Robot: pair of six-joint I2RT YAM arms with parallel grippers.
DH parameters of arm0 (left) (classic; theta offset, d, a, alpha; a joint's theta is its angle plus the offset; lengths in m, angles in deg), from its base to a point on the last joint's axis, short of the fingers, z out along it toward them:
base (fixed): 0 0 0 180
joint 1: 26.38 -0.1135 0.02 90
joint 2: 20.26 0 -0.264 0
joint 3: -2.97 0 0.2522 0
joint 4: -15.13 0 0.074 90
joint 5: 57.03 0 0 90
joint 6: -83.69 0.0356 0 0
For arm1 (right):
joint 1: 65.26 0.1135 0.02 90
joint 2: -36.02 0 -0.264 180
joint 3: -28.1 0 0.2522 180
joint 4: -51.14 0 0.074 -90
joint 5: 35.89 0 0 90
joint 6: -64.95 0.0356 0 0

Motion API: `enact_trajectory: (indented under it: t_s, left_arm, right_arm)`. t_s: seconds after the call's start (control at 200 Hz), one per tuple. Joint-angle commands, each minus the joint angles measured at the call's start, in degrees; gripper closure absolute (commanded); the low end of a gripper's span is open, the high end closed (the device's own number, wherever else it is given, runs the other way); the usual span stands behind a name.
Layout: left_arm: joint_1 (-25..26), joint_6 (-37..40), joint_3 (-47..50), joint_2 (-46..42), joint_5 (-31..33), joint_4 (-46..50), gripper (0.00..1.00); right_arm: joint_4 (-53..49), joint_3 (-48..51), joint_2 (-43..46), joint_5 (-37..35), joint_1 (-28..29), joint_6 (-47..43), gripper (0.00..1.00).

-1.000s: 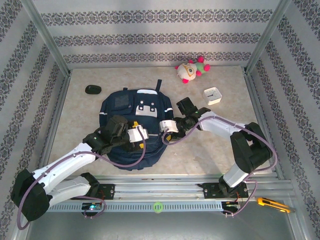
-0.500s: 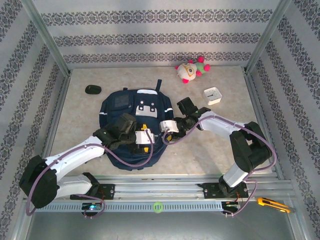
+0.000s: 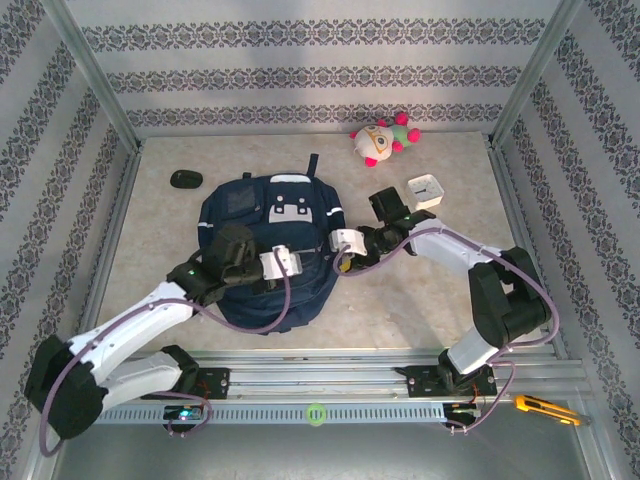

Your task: Pack books, pencil case, and school supplies into a backpack

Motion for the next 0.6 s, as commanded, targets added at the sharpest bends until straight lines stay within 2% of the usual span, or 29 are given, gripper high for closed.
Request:
enact_trajectory:
  t_s: [0.0,0.39,0.595]
  left_arm:
    - [-1.79,-4.64,0.83,-3.28,-5.96,-5.79,0.94]
    - [-2.95,-4.28,0.67,-2.79,-7.22,-6.60,0.95]
    - [-3.26,-4.79,0.26,-2.89,-7.55,-7.48,0.95]
  right_arm:
    - [0.60,-0.57,1.83,5.08,-0.65,1.25,0.53]
    - [0.16,-4.61,-4.33,6.93,2.10,4.99,0.51]
    - [-2.78,-8.12,-6.81,6.45,3.04,7.91,0.55]
